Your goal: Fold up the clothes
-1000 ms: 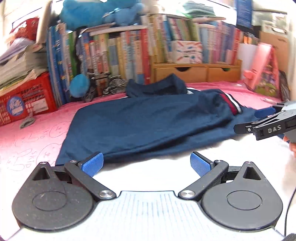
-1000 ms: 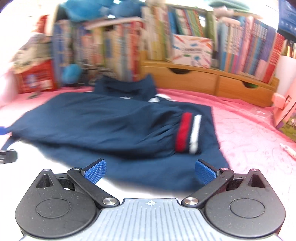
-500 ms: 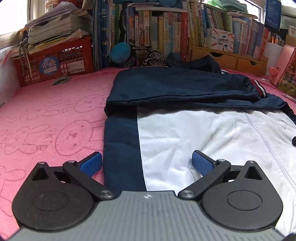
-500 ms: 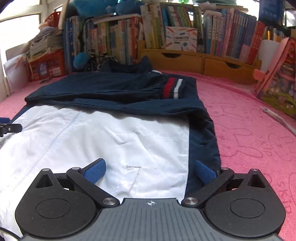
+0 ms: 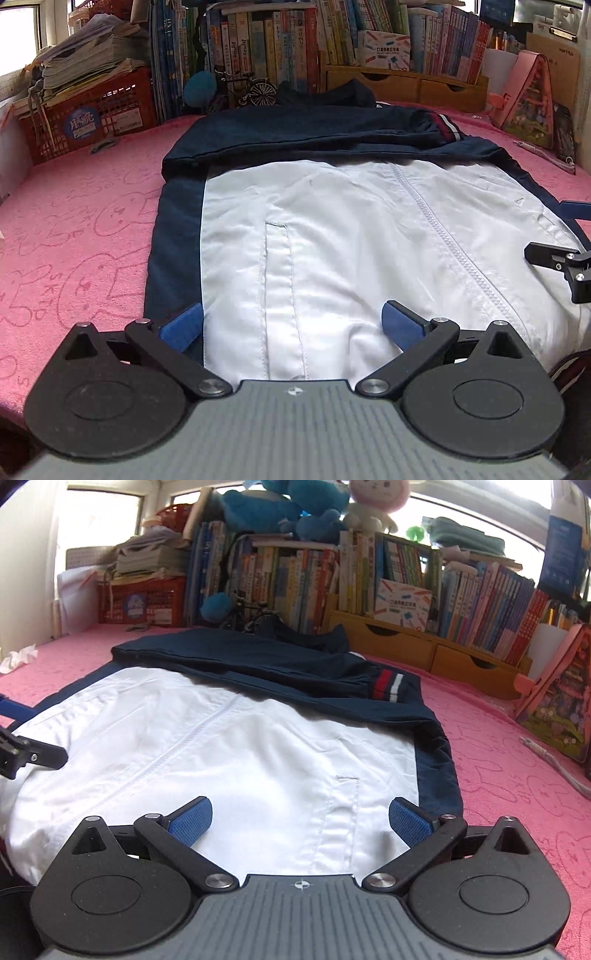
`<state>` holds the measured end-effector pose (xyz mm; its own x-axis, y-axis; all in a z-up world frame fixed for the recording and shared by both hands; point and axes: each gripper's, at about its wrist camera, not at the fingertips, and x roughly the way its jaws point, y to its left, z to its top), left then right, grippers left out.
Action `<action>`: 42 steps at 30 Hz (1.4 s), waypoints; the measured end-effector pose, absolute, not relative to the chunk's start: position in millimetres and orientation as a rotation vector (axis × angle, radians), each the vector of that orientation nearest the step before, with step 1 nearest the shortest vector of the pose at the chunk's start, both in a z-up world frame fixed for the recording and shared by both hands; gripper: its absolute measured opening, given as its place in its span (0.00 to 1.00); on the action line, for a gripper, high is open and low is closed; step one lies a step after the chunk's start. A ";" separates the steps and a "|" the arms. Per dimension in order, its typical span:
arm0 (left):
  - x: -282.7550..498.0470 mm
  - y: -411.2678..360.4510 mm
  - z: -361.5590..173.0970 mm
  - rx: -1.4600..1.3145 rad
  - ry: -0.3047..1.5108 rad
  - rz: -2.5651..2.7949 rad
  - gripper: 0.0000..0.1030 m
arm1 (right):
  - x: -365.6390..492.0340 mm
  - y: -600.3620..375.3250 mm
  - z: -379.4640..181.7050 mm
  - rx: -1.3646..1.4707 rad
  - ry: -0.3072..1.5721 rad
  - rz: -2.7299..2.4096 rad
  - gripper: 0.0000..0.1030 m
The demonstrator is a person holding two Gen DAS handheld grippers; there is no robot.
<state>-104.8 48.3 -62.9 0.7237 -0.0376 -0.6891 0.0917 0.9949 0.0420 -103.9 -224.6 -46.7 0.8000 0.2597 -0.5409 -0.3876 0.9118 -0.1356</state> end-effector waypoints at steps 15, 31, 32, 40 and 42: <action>-152.7 43.0 -57.2 0.043 0.809 -0.062 1.00 | -183.1 -214.8 -49.5 -0.371 0.435 0.354 1.00; -178.4 144.9 -87.4 -0.347 0.760 -0.221 1.00 | -192.3 -340.1 -57.6 -0.007 0.701 0.524 1.00; -174.7 144.1 -92.3 -0.337 0.767 -0.237 1.00 | -188.8 -339.2 -61.9 -0.004 0.703 0.536 1.00; -154.9 142.8 -124.2 -0.434 0.765 -0.349 0.95 | -159.2 -336.4 -94.6 0.156 0.779 0.634 0.94; -153.4 143.3 -126.7 -0.496 0.792 -0.396 0.65 | -152.5 -337.5 -99.4 0.253 0.816 0.673 0.72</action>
